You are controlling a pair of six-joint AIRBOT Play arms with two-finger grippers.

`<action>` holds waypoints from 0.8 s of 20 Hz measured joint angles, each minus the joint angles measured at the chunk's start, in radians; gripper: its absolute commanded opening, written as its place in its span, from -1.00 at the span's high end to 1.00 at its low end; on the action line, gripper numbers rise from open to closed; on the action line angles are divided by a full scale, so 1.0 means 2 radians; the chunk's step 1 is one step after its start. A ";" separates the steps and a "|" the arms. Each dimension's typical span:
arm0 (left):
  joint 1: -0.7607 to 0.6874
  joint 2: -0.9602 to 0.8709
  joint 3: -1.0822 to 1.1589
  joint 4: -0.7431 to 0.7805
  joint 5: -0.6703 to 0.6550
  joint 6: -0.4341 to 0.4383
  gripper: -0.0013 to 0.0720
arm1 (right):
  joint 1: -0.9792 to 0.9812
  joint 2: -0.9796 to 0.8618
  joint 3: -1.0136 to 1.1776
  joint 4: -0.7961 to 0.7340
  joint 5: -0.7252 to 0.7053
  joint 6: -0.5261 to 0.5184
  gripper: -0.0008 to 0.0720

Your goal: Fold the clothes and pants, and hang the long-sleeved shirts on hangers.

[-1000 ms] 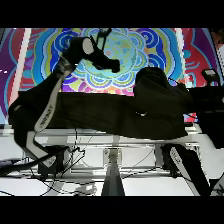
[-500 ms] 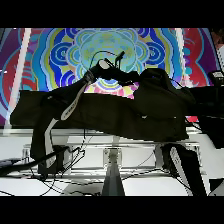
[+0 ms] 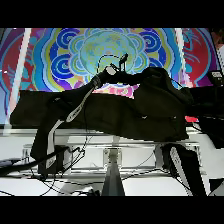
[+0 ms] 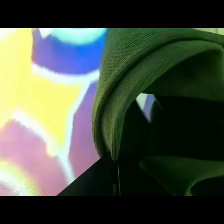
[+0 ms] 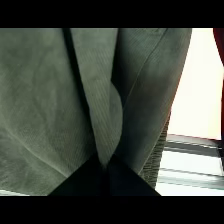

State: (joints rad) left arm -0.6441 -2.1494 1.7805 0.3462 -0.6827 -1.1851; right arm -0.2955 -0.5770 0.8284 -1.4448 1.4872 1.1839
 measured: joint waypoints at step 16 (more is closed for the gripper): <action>0.081 0.388 0.018 0.535 -0.119 0.034 0.93 | 0.000 -0.007 -0.008 0.050 -0.184 0.003 0.90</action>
State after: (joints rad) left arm -0.4824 -1.3735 1.8164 1.4170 -0.9211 -1.1179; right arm -0.2955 -0.5903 0.8120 -1.3457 1.1191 1.1896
